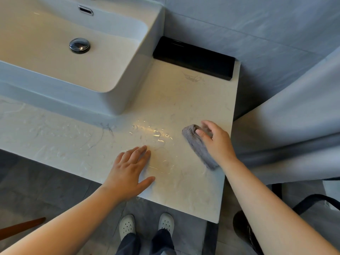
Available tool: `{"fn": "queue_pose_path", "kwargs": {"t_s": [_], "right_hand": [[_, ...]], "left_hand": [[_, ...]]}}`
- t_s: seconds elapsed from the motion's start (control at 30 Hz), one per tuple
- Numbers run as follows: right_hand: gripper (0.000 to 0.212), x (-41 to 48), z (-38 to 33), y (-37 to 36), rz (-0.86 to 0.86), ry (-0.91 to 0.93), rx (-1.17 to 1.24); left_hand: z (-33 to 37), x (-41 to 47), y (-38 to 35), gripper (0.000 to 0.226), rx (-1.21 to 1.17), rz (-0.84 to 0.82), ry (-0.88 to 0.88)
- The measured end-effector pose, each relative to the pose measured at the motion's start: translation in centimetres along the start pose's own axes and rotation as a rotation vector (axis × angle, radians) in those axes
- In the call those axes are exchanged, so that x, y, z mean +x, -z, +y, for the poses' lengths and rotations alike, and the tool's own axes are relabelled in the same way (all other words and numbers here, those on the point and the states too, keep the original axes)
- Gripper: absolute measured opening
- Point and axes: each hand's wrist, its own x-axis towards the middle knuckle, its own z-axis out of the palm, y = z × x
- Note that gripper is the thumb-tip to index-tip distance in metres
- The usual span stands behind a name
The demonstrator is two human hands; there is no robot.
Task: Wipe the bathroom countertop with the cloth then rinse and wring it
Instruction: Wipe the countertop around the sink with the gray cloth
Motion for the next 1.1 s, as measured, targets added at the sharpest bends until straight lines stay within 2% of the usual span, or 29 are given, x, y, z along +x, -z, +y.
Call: {"fn": "queue_pose_path", "kwargs": {"t_s": [0.1,0.17,0.3,0.57,0.7,0.87,1.0,1.1], "right_hand": [[0.050,-0.6,0.0,-0.6,0.282,0.011,-0.173],[0.048,-2.0,0.0,-1.8,0.346,0.101,-0.180],[0.054,-3.4,1.1,-3.8,0.211,0.152,-0.224],[0.022,-2.7,0.1,-5.1,0.227,0.228,-0.115],[0.018,-4.8,-0.4,-6.4,0.189,0.254,-0.098],[0.020,-5.2,-1.7,-5.8,0.036,0.215,0.011],[0.026,-1.4,-3.7,-4.0,0.207,0.181,0.044],[0.029,2.5,-4.4,-4.3,0.230,0.126,-0.022]], "left_hand": [[0.0,0.0,0.0,0.080,-0.006,-0.007,0.000],[-0.1,0.0,0.0,0.080,-0.002,-0.015,-0.001],[-0.3,0.0,0.0,0.080,-0.002,-0.030,-0.009],[-0.4,0.0,0.3,0.080,-0.059,-0.022,-0.014],[-1.1,-0.3,1.3,0.080,-0.189,0.001,-0.014],[-3.4,-1.8,2.1,0.072,-0.182,0.026,0.032],[-4.8,-2.5,2.1,0.071,-0.161,0.018,0.077],[-5.3,-2.7,2.0,0.072,-0.135,0.029,0.102]]}}
